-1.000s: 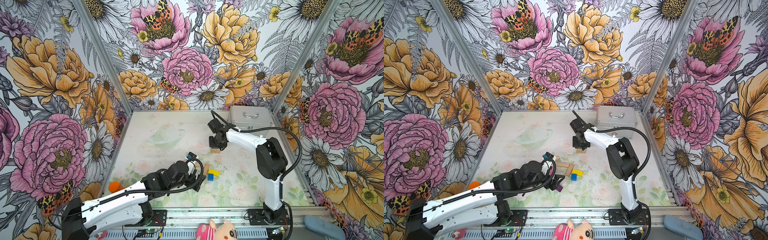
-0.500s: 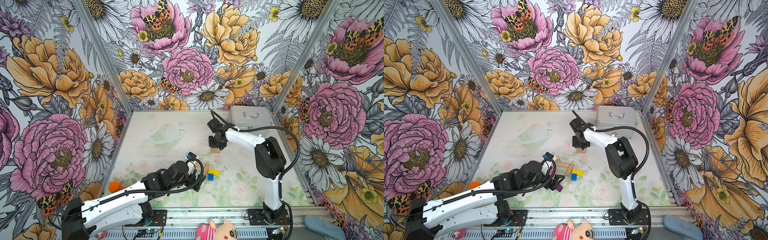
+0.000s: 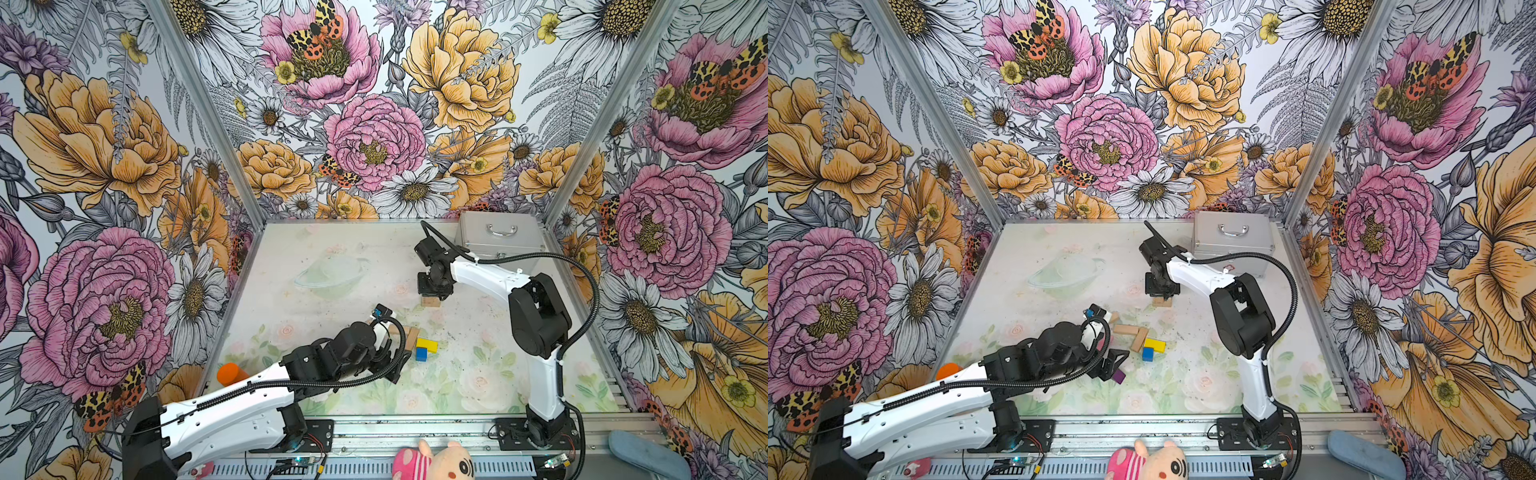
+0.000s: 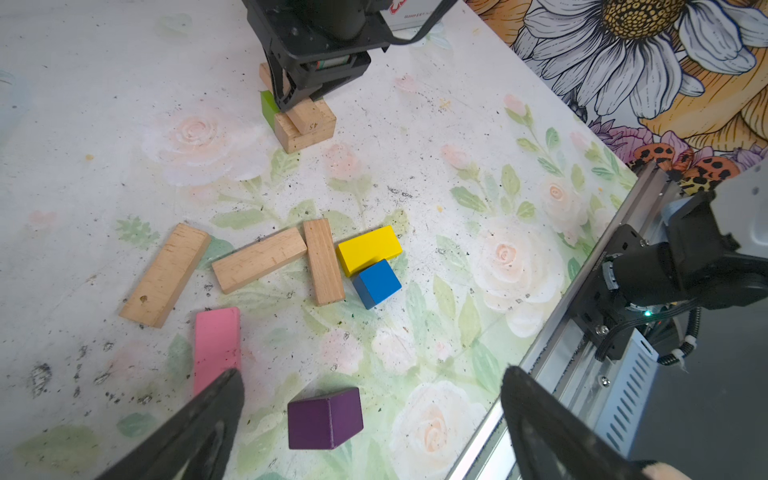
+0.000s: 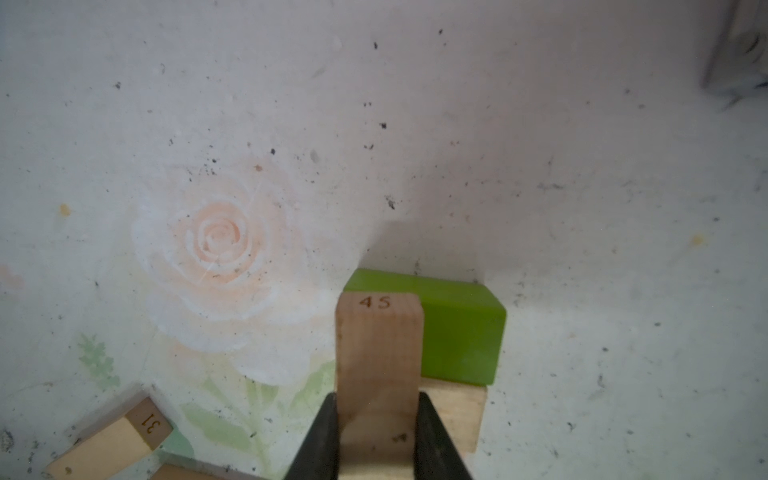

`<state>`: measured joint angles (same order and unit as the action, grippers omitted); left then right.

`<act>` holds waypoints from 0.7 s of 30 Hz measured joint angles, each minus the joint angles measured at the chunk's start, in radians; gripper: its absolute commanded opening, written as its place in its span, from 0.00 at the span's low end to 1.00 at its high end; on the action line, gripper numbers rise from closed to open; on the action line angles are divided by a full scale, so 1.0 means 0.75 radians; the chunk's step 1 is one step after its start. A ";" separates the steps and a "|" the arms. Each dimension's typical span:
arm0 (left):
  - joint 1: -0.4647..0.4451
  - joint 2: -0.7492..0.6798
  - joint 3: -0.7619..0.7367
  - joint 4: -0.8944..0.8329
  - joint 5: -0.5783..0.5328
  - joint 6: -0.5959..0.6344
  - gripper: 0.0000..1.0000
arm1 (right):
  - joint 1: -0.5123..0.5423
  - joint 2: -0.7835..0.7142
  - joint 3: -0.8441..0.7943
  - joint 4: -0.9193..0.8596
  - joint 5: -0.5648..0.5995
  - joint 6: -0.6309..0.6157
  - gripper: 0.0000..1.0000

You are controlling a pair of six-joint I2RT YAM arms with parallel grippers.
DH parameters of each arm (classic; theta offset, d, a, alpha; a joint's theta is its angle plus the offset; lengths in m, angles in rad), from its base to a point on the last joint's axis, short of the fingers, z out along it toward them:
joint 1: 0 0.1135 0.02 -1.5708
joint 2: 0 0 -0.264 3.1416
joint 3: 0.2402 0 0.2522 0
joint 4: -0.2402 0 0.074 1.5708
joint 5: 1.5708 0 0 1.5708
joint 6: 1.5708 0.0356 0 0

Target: Build the wood block tower

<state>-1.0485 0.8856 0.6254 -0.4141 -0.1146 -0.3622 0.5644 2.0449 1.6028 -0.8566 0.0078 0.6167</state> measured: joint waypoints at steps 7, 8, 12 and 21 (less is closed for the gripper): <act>0.000 -0.005 -0.004 0.001 0.000 0.000 0.98 | 0.000 0.000 0.005 0.000 0.000 0.017 0.37; 0.000 -0.005 -0.004 0.000 0.000 -0.001 0.98 | 0.000 0.000 0.005 0.000 0.000 0.019 0.37; 0.000 -0.013 -0.004 0.001 -0.001 0.000 0.97 | 0.000 0.000 0.005 0.001 -0.001 0.021 0.38; 0.000 -0.029 -0.010 0.000 -0.002 -0.001 0.97 | 0.002 0.000 0.005 0.000 -0.003 0.030 0.38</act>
<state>-1.0485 0.8639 0.6182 -0.4141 -0.1158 -0.3626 0.5659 2.0449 1.6066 -0.8566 0.0059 0.6392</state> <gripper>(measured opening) 0.975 0.380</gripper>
